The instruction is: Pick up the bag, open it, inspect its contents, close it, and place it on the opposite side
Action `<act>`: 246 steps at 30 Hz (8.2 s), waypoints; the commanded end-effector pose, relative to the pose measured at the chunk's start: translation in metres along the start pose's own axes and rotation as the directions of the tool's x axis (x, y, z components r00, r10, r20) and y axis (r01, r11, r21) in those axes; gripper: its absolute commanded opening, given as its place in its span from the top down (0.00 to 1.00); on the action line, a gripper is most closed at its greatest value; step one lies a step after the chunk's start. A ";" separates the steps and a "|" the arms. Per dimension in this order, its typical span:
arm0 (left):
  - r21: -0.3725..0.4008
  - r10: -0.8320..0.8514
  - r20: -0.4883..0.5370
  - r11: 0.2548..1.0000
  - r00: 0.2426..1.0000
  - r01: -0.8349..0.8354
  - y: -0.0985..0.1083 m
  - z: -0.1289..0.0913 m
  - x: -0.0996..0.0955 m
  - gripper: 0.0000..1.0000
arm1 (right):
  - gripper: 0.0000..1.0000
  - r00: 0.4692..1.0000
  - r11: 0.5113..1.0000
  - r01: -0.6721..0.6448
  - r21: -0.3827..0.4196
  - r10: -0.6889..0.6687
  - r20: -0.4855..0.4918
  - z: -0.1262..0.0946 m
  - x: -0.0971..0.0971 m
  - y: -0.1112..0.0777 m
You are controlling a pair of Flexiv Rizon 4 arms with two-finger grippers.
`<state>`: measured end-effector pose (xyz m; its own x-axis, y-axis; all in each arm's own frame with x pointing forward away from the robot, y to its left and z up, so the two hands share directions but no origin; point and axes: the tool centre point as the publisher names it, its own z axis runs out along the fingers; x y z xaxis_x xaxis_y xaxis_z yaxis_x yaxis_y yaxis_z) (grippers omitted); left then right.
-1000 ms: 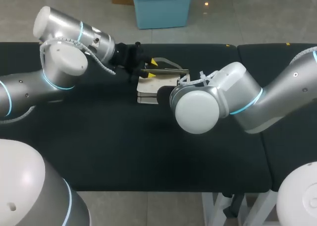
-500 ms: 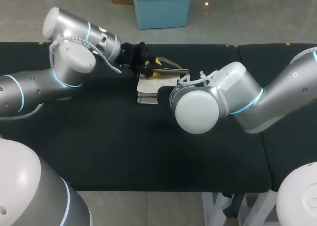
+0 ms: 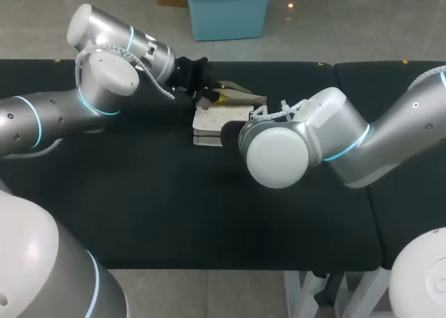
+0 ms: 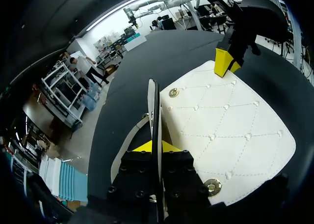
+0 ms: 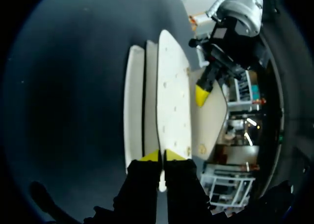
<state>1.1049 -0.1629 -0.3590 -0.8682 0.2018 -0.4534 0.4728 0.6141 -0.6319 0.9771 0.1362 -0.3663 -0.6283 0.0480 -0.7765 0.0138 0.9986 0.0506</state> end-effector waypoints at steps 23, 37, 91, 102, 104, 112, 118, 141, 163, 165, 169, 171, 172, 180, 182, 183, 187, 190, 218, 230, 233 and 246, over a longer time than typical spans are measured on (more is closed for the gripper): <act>0.009 -0.134 0.002 0.991 0.991 0.134 -0.030 -0.040 -0.027 1.00 | 0.00 0.996 0.999 -0.040 -0.005 0.041 0.081 -0.048 -0.037 -0.001; 0.030 -0.178 -0.005 0.984 0.984 0.178 -0.061 -0.073 -0.033 1.00 | 1.00 0.994 1.000 0.000 -0.009 0.001 0.114 -0.074 -0.075 0.005; 0.110 -0.211 0.066 0.973 0.975 0.203 -0.088 -0.108 -0.015 1.00 | 1.00 0.987 0.982 0.158 0.102 -0.153 -0.051 -0.002 -0.116 0.023; 0.124 -0.228 0.110 0.969 0.967 0.214 -0.090 -0.111 -0.016 1.00 | 1.00 0.987 0.987 0.141 0.075 -0.135 -0.090 -0.011 -0.091 0.018; 0.130 -0.228 0.110 0.968 0.968 0.213 -0.091 -0.112 -0.016 1.00 | 1.00 0.986 0.988 0.137 0.072 -0.130 -0.103 -0.011 -0.084 0.017; 0.147 -0.228 0.103 0.966 0.968 0.212 -0.095 -0.114 -0.013 1.00 | 1.00 0.986 0.992 0.110 0.056 -0.102 -0.133 -0.010 -0.071 0.015; 0.161 -0.218 0.087 0.966 0.972 0.202 -0.100 -0.113 -0.009 1.00 | 1.00 0.989 0.993 0.099 0.056 -0.092 -0.118 -0.006 -0.081 0.021; 0.198 -0.228 0.113 0.959 0.967 0.203 -0.103 -0.117 -0.003 1.00 | 1.00 0.970 0.991 0.098 0.094 -0.074 -0.233 0.020 -0.063 0.027; 0.227 -0.191 0.102 0.960 0.976 0.164 -0.099 -0.116 -0.001 1.00 | 0.00 0.957 0.995 0.048 0.084 -0.021 -0.289 0.028 -0.056 0.022; 0.227 -0.191 0.101 0.960 0.976 0.164 -0.099 -0.115 -0.001 1.00 | 0.00 0.957 0.995 0.047 0.085 -0.021 -0.291 0.028 -0.056 0.022; 0.225 -0.189 0.101 0.961 0.977 0.163 -0.099 -0.115 -0.001 1.00 | 0.00 0.956 0.995 0.047 0.088 -0.020 -0.292 0.028 -0.056 0.022; 0.225 -0.189 0.102 0.961 0.977 0.163 -0.099 -0.115 -0.001 1.00 | 0.00 0.957 0.995 0.046 0.088 -0.019 -0.291 0.028 -0.056 0.022; 0.224 -0.189 0.102 0.961 0.977 0.162 -0.099 -0.115 -0.002 1.00 | 0.00 0.957 0.995 0.046 0.088 -0.019 -0.291 0.028 -0.056 0.021; 0.223 -0.188 0.103 0.961 0.977 0.162 -0.099 -0.115 -0.002 1.00 | 0.00 0.958 0.995 0.047 0.090 -0.019 -0.288 0.028 -0.057 0.021; 0.223 -0.188 0.103 0.961 0.977 0.161 -0.099 -0.115 -0.002 1.00 | 0.00 0.958 0.995 0.046 0.091 -0.018 -0.287 0.028 -0.057 0.021; 0.223 -0.188 0.103 0.961 0.977 0.162 -0.099 -0.115 -0.002 1.00 | 0.00 0.958 0.995 0.046 0.091 -0.018 -0.287 0.028 -0.057 0.021; 0.223 -0.187 0.104 0.961 0.977 0.160 -0.099 -0.115 -0.003 1.00 | 0.00 0.958 0.995 0.045 0.092 -0.017 -0.285 0.027 -0.058 0.021; 0.224 -0.185 0.104 0.962 0.977 0.159 -0.100 -0.116 -0.003 1.00 | 0.00 0.959 0.995 0.043 0.091 -0.016 -0.281 0.026 -0.059 0.021; 0.170 -0.217 0.130 0.966 0.968 0.194 -0.110 -0.130 -0.007 1.00 | 1.00 0.998 0.997 -0.055 0.045 0.054 0.033 -0.064 -0.120 0.022; 0.142 -0.305 0.060 0.945 0.950 0.294 -0.092 -0.109 0.003 1.00 | 1.00 0.992 0.996 -0.072 0.046 0.066 0.111 -0.100 -0.112 0.008; 0.132 -0.302 0.074 0.948 0.951 0.290 -0.079 -0.096 0.001 1.00 | 1.00 0.993 0.996 -0.072 0.043 0.068 0.099 -0.101 -0.104 0.007; 0.152 -0.213 0.156 0.970 0.964 0.190 -0.041 -0.064 0.006 1.00 | 1.00 0.996 0.998 -0.056 -0.020 0.057 0.069 -0.089 -0.063 0.012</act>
<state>1.0677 -0.1374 -0.2839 -0.9188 -0.0509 -0.3915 0.2969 0.5646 -0.7701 0.9495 0.1454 -0.2508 -0.5893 0.1046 -0.8011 0.0456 0.9943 0.0962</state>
